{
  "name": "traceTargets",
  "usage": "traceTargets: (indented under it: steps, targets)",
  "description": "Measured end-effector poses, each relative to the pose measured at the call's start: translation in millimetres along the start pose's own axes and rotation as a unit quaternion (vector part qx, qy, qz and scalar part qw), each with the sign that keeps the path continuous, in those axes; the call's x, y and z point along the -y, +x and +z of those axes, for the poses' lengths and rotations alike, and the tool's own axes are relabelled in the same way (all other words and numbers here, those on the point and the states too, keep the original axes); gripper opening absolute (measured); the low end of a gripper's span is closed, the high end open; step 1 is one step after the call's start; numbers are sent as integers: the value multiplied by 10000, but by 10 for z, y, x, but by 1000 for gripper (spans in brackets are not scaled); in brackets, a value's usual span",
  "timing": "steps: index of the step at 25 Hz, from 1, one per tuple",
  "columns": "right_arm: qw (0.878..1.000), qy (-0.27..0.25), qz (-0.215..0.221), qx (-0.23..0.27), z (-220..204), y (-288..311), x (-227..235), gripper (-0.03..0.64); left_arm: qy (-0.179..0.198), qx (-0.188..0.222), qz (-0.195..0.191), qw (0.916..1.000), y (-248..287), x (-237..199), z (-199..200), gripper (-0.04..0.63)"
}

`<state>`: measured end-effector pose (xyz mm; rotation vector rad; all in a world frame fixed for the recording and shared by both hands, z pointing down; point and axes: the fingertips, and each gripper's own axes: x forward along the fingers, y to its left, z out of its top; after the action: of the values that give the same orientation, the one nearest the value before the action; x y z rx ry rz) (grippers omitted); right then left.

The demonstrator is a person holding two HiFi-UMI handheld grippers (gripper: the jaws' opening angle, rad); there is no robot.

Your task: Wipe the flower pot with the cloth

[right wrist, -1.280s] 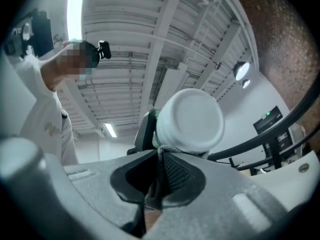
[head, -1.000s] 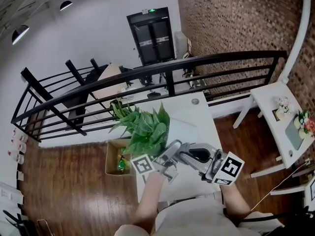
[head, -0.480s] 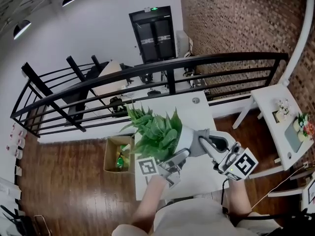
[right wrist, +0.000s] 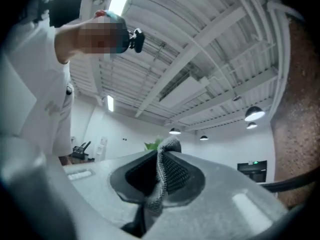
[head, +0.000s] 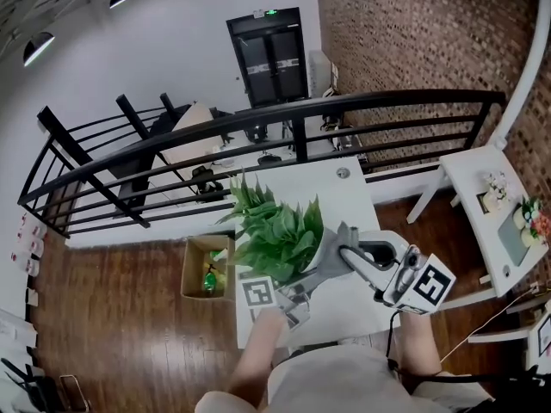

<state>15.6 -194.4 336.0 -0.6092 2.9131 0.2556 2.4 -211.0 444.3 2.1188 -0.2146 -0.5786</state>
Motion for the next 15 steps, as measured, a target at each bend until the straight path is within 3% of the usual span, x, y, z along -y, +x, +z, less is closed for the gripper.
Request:
traceTargets:
  steps: [3,7,10,12,15]
  targets:
    - [9981,-129,323,-504,-231,190,-155,14,298,-328,3,9990,-11,15,-98,518]
    - [9979,155,-181,-597,-466,97,117,14,337,-540,-179,9978,-87,81,-182,518]
    - [9919,424,-575,-1051,-873,23,308,14,242,-580,-372,9973,-191,123,-229,518]
    - [9858,781,-675,-1327,-1198,-12,332,14,128,-614,-521,9967,-247,154,-289,518]
    - [9748,1925,-372,-1061,-1483,-47,289,14,-46,-623,-616,9961,-293,130,-336,520]
